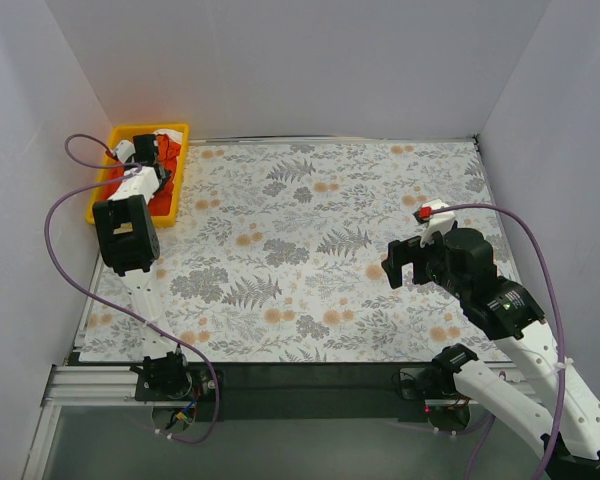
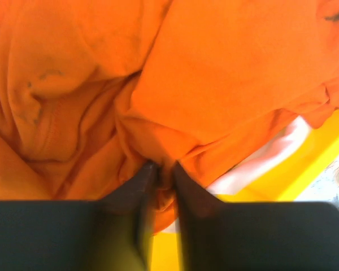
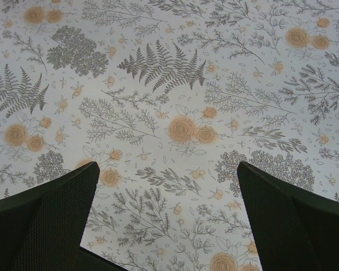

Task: Fold and stack the t-shirts
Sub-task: Grab the tshirt from the pile, then move the tshirt to the center of the board

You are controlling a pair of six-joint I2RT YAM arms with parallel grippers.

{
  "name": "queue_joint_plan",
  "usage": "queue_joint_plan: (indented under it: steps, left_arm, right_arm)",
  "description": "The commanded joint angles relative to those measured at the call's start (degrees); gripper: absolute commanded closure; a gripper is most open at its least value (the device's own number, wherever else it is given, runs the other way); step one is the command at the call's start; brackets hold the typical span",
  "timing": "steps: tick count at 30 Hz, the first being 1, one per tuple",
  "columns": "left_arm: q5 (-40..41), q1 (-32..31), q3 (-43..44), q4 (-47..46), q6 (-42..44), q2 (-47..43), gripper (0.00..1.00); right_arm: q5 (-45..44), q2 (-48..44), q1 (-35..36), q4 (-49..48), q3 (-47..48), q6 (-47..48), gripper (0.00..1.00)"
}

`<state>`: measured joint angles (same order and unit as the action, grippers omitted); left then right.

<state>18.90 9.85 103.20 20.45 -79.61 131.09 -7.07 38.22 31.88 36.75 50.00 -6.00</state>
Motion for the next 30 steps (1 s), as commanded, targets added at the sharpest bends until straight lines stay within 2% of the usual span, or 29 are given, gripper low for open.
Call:
queue_joint_plan:
  steps: [1,3,11,17,22,25,30]
  left_arm:
    - [1.4,0.5,1.8,-1.6,2.1,-0.6,0.86]
    - [1.4,0.5,1.2,-2.8,3.7,-1.7,1.00]
    - [-1.0,-0.1,0.9,-4.8,8.0,-14.1,1.00]
    - [-7.9,-4.6,3.6,-5.2,7.3,-24.3,1.00]
    - [-17.8,-16.6,6.1,-8.2,7.3,-31.0,1.00]
    - [-25.1,-23.6,3.4,-17.1,6.0,-34.7,1.00]
    - [-33.8,-31.6,8.9,-19.3,4.1,-34.5,1.00]
  right_arm:
    - [-1.5,-0.9,-0.1,-2.0,0.0,-1.2,0.02]
    - [-1.5,-1.0,-0.1,-1.9,0.0,-1.2,0.02]
    - [-1.8,-2.1,-0.1,-1.6,1.9,-0.4,0.02]
    - [-3.1,-3.4,0.0,-1.8,3.8,0.5,0.02]
    - [-3.0,-4.4,-0.1,-3.0,4.4,1.1,0.02]
    - [-1.9,-5.2,-0.1,-4.2,4.3,1.2,0.02]
    - [-0.8,-6.5,-0.1,-5.2,4.8,1.1,0.02]
